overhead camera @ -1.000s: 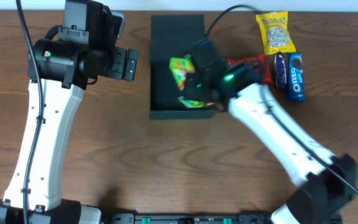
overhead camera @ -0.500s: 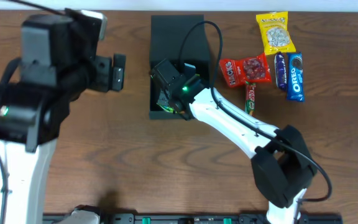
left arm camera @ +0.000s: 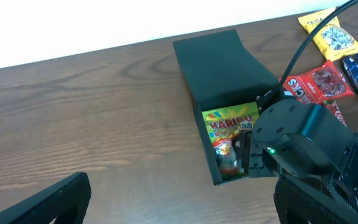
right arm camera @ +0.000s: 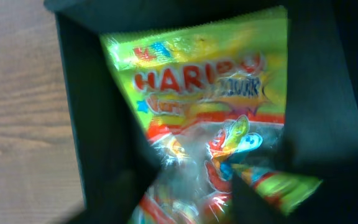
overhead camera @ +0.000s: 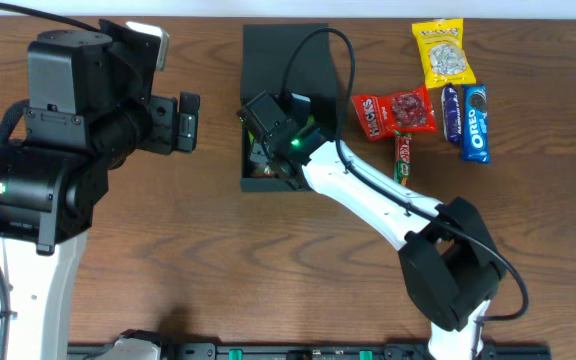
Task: Pack container
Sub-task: 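Carry the Haribo bag into the box and release it, then move right gripper to the blue Oreo pack and grasp it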
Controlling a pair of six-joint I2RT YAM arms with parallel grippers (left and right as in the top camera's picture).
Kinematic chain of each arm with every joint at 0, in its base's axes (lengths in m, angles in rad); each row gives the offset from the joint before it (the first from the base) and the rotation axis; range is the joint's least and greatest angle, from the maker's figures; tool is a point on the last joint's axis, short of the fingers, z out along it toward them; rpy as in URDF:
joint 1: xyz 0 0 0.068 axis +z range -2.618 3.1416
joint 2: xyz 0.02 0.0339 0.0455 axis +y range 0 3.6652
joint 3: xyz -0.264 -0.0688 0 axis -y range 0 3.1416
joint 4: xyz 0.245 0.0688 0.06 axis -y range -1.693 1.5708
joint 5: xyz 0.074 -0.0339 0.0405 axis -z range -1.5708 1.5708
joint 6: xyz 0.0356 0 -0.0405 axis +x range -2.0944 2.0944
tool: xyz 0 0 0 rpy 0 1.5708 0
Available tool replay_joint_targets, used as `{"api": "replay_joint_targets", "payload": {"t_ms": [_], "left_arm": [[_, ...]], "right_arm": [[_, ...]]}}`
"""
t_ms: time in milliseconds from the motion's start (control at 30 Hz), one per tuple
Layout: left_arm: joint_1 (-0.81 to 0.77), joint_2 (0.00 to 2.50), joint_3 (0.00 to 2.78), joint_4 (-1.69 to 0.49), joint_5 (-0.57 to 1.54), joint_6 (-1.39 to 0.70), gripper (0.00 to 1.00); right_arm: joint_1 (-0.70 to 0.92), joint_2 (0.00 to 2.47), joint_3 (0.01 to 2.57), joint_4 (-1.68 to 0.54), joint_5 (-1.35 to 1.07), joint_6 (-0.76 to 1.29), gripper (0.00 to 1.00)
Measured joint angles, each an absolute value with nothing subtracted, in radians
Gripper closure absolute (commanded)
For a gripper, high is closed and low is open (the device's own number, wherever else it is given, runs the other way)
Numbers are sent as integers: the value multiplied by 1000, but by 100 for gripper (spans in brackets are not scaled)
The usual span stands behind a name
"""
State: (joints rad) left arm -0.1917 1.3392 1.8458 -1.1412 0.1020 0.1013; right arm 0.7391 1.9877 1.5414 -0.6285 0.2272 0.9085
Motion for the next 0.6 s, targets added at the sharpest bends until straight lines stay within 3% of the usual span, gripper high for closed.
{"api": "replay_joint_targets", "payload": {"t_ms": [333, 600], "left_arm": [[-192, 1340, 1846, -1146, 102, 101, 5], [-192, 1418, 1816, -1138, 108, 101, 5]], "right_arm": [[683, 1879, 1555, -780, 222, 712, 18], [347, 1663, 1597, -862, 278, 452, 2]]}}
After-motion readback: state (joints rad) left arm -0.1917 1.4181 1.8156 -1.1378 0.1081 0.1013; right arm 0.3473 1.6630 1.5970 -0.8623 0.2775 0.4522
